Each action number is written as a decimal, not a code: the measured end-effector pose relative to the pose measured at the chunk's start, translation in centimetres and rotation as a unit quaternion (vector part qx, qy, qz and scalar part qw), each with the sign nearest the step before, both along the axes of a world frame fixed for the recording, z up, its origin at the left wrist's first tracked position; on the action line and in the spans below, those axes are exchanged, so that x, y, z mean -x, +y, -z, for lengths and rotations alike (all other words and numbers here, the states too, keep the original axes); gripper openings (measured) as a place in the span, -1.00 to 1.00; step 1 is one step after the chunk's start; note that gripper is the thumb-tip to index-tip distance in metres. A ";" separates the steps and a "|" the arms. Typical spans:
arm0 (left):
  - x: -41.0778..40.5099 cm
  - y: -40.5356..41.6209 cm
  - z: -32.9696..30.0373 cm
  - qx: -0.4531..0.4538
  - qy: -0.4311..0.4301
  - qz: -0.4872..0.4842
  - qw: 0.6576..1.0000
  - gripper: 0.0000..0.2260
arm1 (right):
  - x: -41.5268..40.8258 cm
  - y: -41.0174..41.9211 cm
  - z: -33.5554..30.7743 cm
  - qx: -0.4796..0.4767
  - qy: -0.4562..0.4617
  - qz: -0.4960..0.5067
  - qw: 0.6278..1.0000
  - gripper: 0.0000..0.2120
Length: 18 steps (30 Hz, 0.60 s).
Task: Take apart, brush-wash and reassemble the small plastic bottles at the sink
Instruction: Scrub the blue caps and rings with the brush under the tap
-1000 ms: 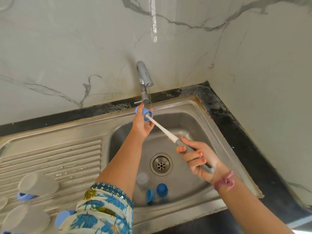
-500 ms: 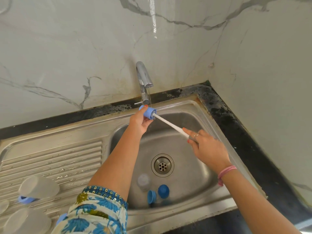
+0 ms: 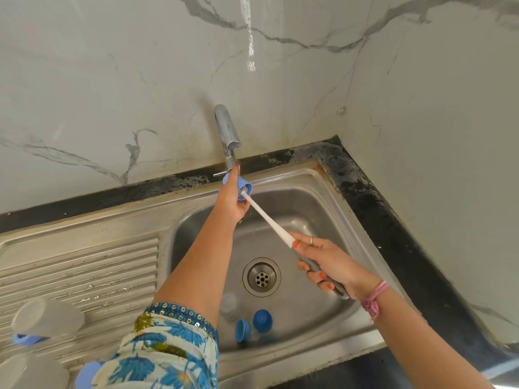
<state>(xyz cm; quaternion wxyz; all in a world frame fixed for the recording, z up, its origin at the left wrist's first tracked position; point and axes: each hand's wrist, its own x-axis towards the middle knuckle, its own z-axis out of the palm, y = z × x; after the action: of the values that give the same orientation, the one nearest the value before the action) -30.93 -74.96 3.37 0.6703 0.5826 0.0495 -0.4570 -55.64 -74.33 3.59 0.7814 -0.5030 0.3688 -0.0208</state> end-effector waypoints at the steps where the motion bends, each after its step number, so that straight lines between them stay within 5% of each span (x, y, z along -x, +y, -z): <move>1: -0.1 0.0 0.2 -0.027 -0.025 0.010 0.999 -0.71 | 0.1 -0.1 0.4 0.141 0.048 -0.027 0.989 -0.66; 2: -0.1 0.2 0.5 -0.052 -0.052 0.015 0.997 -0.69 | 0.2 -0.2 0.5 0.296 0.107 -0.067 0.947 -0.62; 4: -0.1 0.5 1.3 -0.076 -0.087 0.009 0.993 -0.72 | 0.5 -0.6 0.6 0.550 0.223 -0.147 0.791 -0.56; 6: 0.2 0.8 1.4 -0.074 -0.079 0.000 0.994 -0.79 | 0.6 -0.9 0.3 0.679 0.302 -0.157 0.651 -0.49; 8: 0.3 0.7 1.0 -0.073 -0.067 -0.008 0.995 -0.86 | 0.6 -0.9 0.5 0.715 0.318 -0.149 0.605 -0.42; 10: 0.4 0.5 0.1 -0.042 -0.023 -0.015 0.999 -0.82 | 0.4 -0.5 0.6 0.689 0.295 -0.137 0.647 -0.47; 13: 0.5 0.3 -0.4 0.027 0.063 -0.061 0.996 -0.80 | -0.1 -0.1 0.7 0.490 0.161 -0.093 0.852 -0.59; 15: 0.6 0.6 -0.1 0.063 0.098 -0.097 0.988 -0.80 | 0.0 -0.1 0.0 0.290 0.077 -0.043 0.953 -0.66; 18: 1.1 0.8 0.1 0.138 0.120 -0.113 0.977 -0.84 | 0.4 -0.4 -1.3 -0.005 0.009 0.007 1.000 -0.75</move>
<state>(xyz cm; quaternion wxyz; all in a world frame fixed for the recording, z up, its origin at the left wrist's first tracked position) -32.01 -74.12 3.23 0.7809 0.4159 0.1319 -0.4471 -56.08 -74.73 4.90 0.7803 -0.4970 0.3791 -0.0202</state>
